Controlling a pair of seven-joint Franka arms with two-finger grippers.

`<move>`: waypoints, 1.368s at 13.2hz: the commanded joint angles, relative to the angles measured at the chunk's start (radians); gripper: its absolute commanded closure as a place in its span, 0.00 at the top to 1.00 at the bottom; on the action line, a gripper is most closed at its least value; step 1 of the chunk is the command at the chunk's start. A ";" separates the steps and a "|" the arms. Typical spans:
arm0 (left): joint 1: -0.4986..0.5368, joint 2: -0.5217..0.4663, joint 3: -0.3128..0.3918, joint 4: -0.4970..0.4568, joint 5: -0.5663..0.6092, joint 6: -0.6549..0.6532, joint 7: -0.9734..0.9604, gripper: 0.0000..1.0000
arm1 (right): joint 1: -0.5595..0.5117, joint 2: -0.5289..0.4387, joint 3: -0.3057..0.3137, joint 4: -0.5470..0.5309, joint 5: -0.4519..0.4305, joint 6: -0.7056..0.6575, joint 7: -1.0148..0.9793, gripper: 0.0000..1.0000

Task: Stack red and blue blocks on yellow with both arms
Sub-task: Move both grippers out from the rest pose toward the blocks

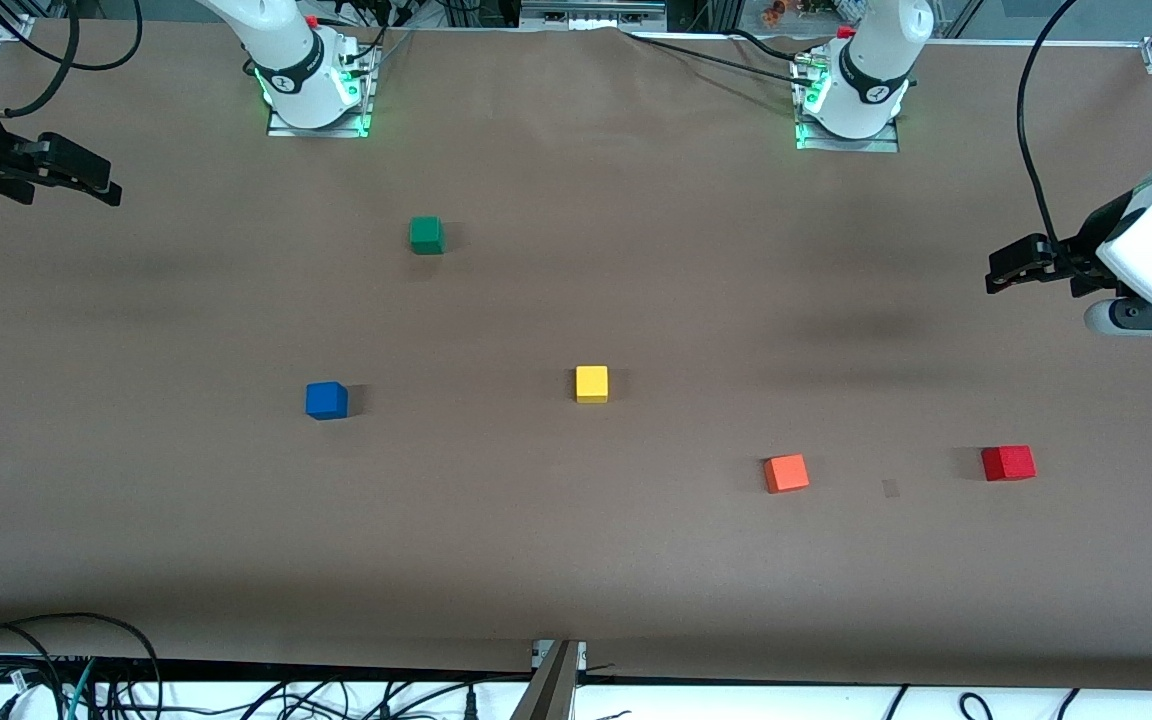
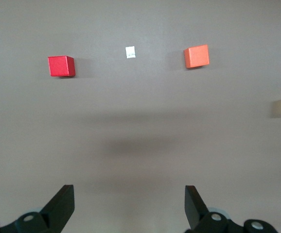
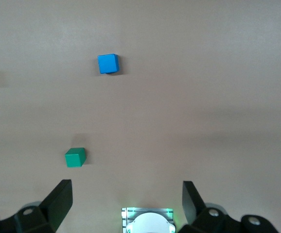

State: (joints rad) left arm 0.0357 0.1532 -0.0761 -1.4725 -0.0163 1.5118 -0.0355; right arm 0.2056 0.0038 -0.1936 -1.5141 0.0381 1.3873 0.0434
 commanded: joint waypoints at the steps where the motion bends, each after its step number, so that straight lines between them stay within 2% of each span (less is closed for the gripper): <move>1: 0.006 0.016 -0.001 0.037 -0.011 -0.024 0.000 1.00 | -0.009 0.001 0.005 0.012 -0.011 -0.019 -0.013 1.00; 7: 0.058 0.063 0.006 0.041 -0.008 -0.015 0.020 1.00 | -0.009 0.001 0.005 0.011 -0.011 -0.017 -0.013 1.00; 9: 0.072 0.144 0.007 0.043 -0.004 -0.010 0.022 1.00 | -0.009 0.001 0.005 0.011 -0.011 -0.016 -0.013 1.00; 11: 0.114 0.209 0.007 0.044 0.031 0.084 0.031 1.00 | -0.009 0.001 0.005 0.011 -0.011 -0.004 -0.013 1.00; 15: 0.127 0.333 0.007 0.031 0.100 0.302 0.088 1.00 | -0.003 0.039 0.014 0.022 -0.003 0.030 -0.007 1.00; 18: 0.168 0.431 0.007 0.028 0.105 0.428 0.123 1.00 | 0.001 0.160 0.014 0.034 -0.021 0.036 -0.010 1.00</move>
State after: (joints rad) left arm 0.1717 0.5212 -0.0639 -1.4710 0.0715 1.8877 0.0386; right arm 0.2079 0.0722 -0.1833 -1.5156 0.0372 1.4212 0.0426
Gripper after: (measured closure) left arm 0.000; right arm 0.000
